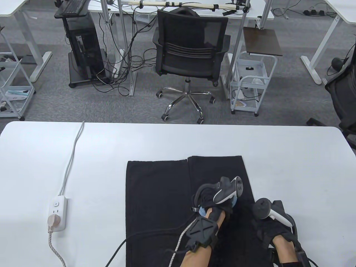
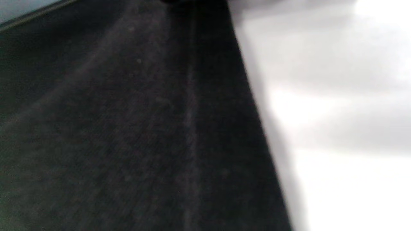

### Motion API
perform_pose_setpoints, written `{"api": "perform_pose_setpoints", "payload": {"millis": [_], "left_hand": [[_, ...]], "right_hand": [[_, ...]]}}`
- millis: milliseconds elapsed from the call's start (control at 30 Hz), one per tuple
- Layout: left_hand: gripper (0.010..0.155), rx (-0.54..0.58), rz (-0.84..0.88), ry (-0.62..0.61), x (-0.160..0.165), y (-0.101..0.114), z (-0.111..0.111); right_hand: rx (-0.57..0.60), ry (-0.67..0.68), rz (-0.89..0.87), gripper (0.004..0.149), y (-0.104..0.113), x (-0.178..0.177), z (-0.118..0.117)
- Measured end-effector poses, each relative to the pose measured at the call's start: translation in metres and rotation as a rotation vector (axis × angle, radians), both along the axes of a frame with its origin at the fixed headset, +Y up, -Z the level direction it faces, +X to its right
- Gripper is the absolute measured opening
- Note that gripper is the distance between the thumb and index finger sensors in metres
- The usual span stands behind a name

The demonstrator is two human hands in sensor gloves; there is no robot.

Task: Iron trousers with electric iron on table

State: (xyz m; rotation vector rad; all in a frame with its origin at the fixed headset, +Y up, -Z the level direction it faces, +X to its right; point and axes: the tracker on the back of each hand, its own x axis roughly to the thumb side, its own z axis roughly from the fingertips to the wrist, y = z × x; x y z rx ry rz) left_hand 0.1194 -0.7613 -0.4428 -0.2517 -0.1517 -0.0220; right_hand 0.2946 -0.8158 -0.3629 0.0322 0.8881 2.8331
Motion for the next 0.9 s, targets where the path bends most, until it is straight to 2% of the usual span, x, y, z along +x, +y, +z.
{"api": "perform_pose_setpoints", "payload": {"millis": [133,267,467,633,900], "left_hand": [[0.044,-0.003,0.001,0.041,-0.005,0.001,-0.029],[0.044,-0.012,-0.001,0.060,-0.009,-0.001,-0.045],[0.044,0.005,-0.019,0.053,-0.008,-0.001,-0.042],[0.044,0.006,-0.022,0.030,-0.007,-0.001,-0.026],[0.046,0.021,-0.044,-0.047,0.009,-0.001,0.037]], "right_hand": [[-0.003,-0.001,-0.003,0.066,0.000,0.000,0.000],[-0.006,-0.002,-0.006,0.066,0.000,0.000,-0.001],[-0.006,-0.004,-0.011,0.066,0.000,0.000,-0.001],[-0.007,-0.010,-0.021,0.065,0.000,0.002,-0.002],[-0.005,-0.018,-0.035,0.065,0.000,0.003,-0.003]]}}
